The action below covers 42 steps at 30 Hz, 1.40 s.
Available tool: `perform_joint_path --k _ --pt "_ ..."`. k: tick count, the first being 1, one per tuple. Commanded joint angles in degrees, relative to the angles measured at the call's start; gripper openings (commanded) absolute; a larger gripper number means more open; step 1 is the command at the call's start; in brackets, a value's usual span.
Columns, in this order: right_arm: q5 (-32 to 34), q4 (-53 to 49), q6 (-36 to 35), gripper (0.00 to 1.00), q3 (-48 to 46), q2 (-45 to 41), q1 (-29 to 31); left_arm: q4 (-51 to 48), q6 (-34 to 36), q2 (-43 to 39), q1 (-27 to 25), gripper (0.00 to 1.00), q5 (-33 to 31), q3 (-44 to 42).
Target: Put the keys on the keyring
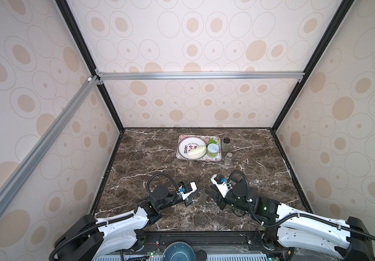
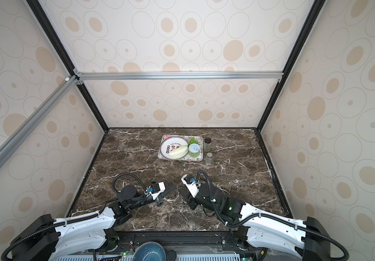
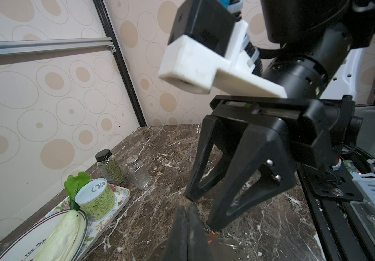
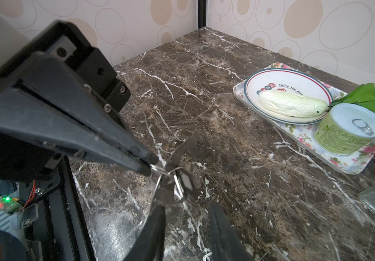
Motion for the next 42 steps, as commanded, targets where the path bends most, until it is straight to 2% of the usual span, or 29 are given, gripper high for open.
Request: perform_joint_path --k 1,7,15,27,34,42 --pt "1.9 0.3 0.1 0.33 -1.4 -1.8 -0.3 2.8 -0.2 -1.2 -0.1 0.00 -0.5 0.9" --pt "-1.3 0.8 -1.0 0.30 -1.0 -0.5 -0.1 3.0 -0.4 -1.4 -0.1 0.00 0.1 0.7" --pt "-3.3 2.0 -1.6 0.33 -0.6 1.9 0.8 3.1 -0.5 -1.5 -0.1 0.00 1.0 0.8" --pt "-1.5 5.1 -1.4 0.34 -1.4 3.8 1.9 4.5 -1.9 -1.1 0.0 0.00 5.8 1.1" --pt "2.3 10.8 -1.0 0.36 -3.9 5.2 2.8 5.4 -2.7 -1.3 -0.1 0.00 6.6 1.1" --pt "2.7 17.1 0.8 0.36 -5.9 8.0 2.9 5.5 -2.9 -1.8 -0.1 0.00 7.2 0.9"
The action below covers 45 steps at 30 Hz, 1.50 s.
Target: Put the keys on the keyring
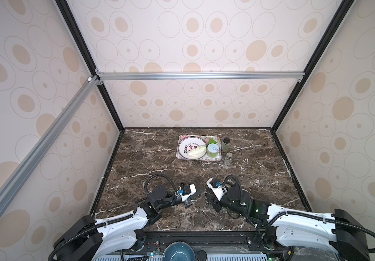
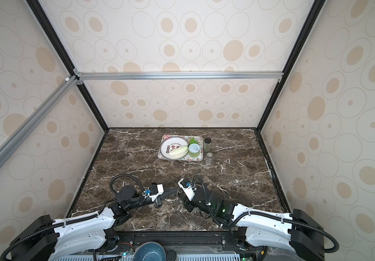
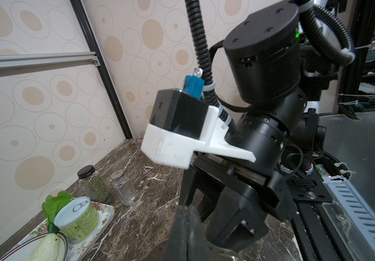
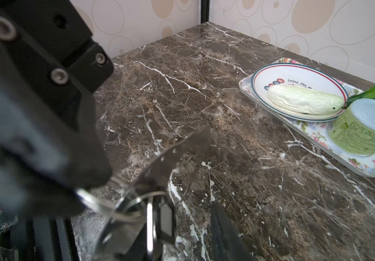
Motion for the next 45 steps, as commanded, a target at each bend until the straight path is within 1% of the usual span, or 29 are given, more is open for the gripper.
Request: perform_joint_path --k 1,13,23,26,30,33,35,38,43,45 --pt "0.8 5.2 1.1 0.35 -1.2 0.4 0.4 3.7 -0.9 -1.1 -0.1 0.00 1.1 1.0" --pt "0.7 8.0 0.4 0.34 -3.3 -1.6 0.4 4.0 -0.9 -1.0 -0.1 0.00 1.5 0.9" --pt "-2.8 9.6 -0.7 0.33 -3.6 -1.4 0.4 4.2 -0.9 -0.6 0.0 0.00 1.8 0.9" --pt "-3.0 9.2 -0.7 0.28 -3.1 -0.8 0.4 4.1 -0.9 -0.5 -0.1 0.00 2.0 1.0" --pt "-2.1 8.3 -1.2 0.16 -2.9 -1.4 0.4 4.1 -0.9 -0.6 0.0 0.00 1.7 0.9" --pt "0.2 6.5 -2.0 0.08 -2.6 -2.7 0.4 4.0 -0.6 -0.7 -0.1 0.00 1.2 0.8" --pt "3.6 3.5 -2.4 0.01 -1.6 -3.2 0.4 4.0 -0.5 -0.8 -0.1 0.00 0.8 0.6" --pt "6.7 0.1 -3.2 0.00 -0.3 -4.0 0.4 3.9 -0.4 -0.8 -0.1 0.00 -0.6 0.5" --pt "8.2 -3.9 -4.1 0.00 1.3 -5.6 0.4 3.6 -0.5 -0.3 0.0 0.00 -3.2 0.5" --pt "9.2 -6.3 -4.5 0.00 2.3 -5.7 0.4 3.4 -0.3 -0.1 0.0 0.00 -3.3 0.5"
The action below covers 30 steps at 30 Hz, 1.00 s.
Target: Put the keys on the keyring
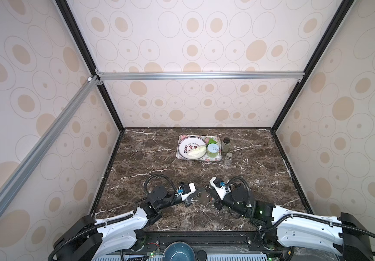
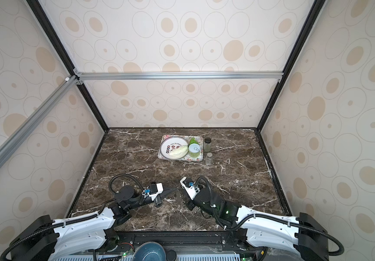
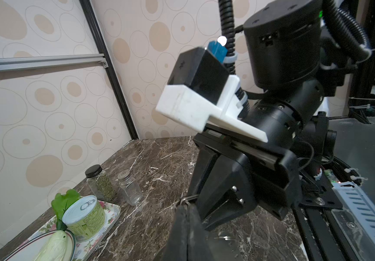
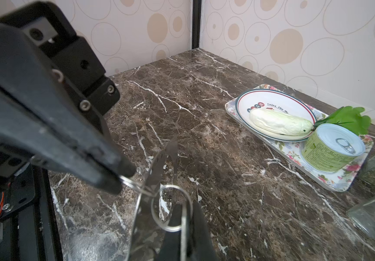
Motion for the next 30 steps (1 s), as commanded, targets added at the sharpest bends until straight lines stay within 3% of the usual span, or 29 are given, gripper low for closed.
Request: perform_joint_path --k 1,13,20,26,30 --pt "5.2 -6.8 -1.4 0.00 2.8 -0.5 -0.1 2.8 -0.2 0.0 -0.1 0.00 -0.9 0.4" --pt "9.9 -27.9 -2.1 0.00 15.8 1.7 1.2 10.1 -2.1 3.0 -0.1 0.01 -11.0 -3.2" --pt "9.9 -47.5 -0.5 0.00 28.2 3.2 1.5 14.6 -3.6 0.6 -0.1 0.28 -19.3 -6.8" --pt "11.6 -65.7 2.0 0.00 42.2 6.6 2.0 16.8 -4.3 -3.7 -0.1 0.37 -29.6 -10.3" --pt "12.5 -74.3 -3.9 0.00 50.0 8.3 2.1 16.2 -4.3 -5.0 -0.1 0.38 -33.1 -10.9"
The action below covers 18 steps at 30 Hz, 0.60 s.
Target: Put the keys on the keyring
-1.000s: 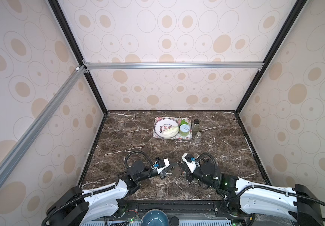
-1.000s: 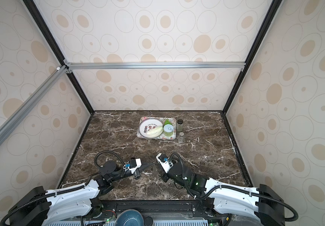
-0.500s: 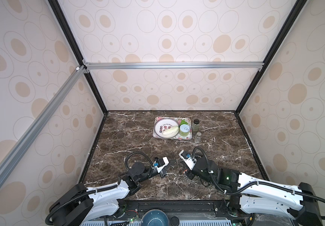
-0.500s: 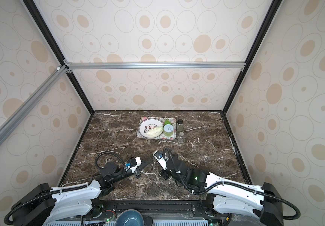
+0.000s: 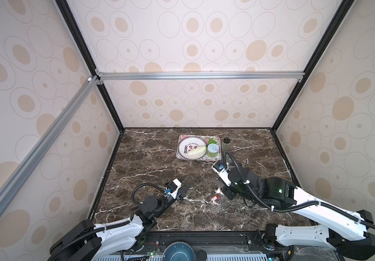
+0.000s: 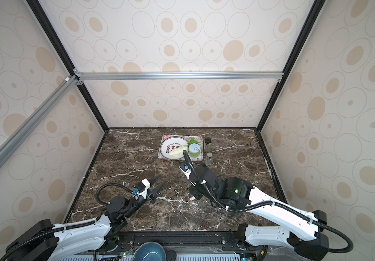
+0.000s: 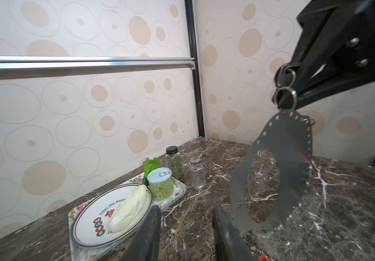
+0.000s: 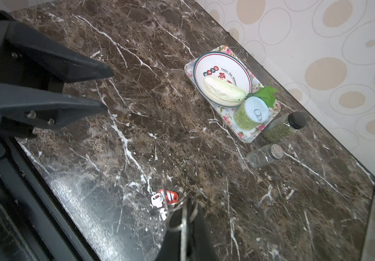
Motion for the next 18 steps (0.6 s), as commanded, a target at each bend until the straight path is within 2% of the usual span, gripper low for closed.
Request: perform_joint_path --k 1,3,7,10,11,14,18 --pt "1.5 -11.8 -5.9 0.00 5.1 0.6 1.2 2.0 -0.9 -0.9 0.1 0.39 -5.2 0.0" --pt "-0.8 -15.1 -12.9 0.01 7.6 0.8 3.5 2.0 -0.9 -0.9 0.0 0.38 -4.8 0.1" --pt "-2.8 -24.4 -18.5 0.01 15.4 3.6 6.9 1.8 -0.7 -0.9 0.1 0.39 -4.8 0.1" --pt "-3.3 -30.6 -27.8 0.00 19.3 6.4 8.0 1.5 -0.8 -1.5 0.1 0.39 -4.6 0.2" --pt "-2.0 -32.6 -31.0 0.00 19.9 7.3 8.4 1.5 -0.8 -1.8 0.1 0.39 -4.5 0.1" --pt "9.0 -33.0 -38.4 0.00 17.0 7.8 13.2 0.9 -0.6 -2.8 0.1 0.39 -4.7 0.0" --pt "15.6 -36.2 -40.9 0.00 15.3 10.3 16.6 0.6 -0.1 -3.7 0.1 0.39 -5.5 -0.3"
